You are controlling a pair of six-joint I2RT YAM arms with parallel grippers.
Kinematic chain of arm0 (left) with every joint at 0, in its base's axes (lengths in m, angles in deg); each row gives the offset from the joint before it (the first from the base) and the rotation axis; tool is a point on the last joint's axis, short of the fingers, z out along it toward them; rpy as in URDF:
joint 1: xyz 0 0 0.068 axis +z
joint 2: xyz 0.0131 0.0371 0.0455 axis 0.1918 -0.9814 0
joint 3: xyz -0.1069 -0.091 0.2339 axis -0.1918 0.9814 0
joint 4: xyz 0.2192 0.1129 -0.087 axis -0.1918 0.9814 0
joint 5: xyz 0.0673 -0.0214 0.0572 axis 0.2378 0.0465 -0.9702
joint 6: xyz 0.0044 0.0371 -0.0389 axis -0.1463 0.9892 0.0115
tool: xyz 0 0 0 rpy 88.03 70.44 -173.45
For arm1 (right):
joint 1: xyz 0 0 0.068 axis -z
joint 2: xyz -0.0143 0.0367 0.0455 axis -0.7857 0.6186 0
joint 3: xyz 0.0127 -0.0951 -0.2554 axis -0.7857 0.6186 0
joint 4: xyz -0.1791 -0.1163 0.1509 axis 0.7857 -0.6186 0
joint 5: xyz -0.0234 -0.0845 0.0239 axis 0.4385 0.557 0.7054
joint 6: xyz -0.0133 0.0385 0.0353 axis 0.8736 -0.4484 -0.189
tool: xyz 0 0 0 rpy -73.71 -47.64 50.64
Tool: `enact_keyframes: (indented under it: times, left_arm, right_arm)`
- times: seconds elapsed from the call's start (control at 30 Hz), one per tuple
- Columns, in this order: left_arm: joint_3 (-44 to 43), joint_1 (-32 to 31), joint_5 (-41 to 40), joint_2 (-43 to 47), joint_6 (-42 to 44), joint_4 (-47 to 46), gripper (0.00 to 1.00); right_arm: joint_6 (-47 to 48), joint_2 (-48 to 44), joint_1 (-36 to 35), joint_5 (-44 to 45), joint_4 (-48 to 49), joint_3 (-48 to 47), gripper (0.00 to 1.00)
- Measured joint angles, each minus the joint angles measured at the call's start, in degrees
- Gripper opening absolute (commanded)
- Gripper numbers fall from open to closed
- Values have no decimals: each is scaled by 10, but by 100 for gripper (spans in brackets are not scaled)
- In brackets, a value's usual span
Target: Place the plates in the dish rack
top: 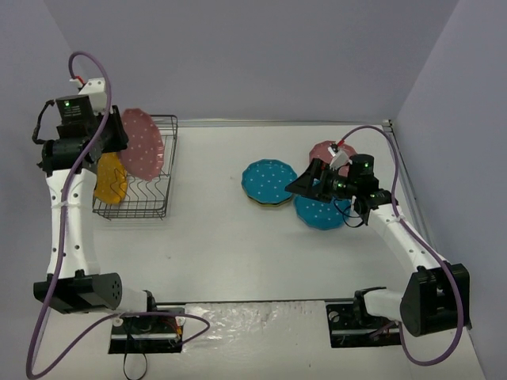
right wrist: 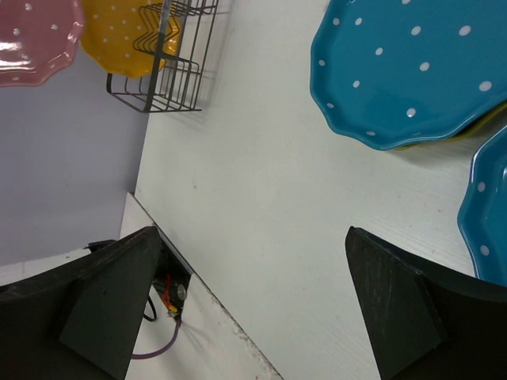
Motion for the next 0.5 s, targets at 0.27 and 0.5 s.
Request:
enact_keyframes:
  times: [0.27,0.5]
  left_arm:
    - [0,59,-72,4,115,37,0]
    - [3,57,-95,-35,172,22,0]
  right_arm:
    - [25,-3,-42,17,-29,-1,100]
    - [30,-3,-74,21,-34,-1,100]
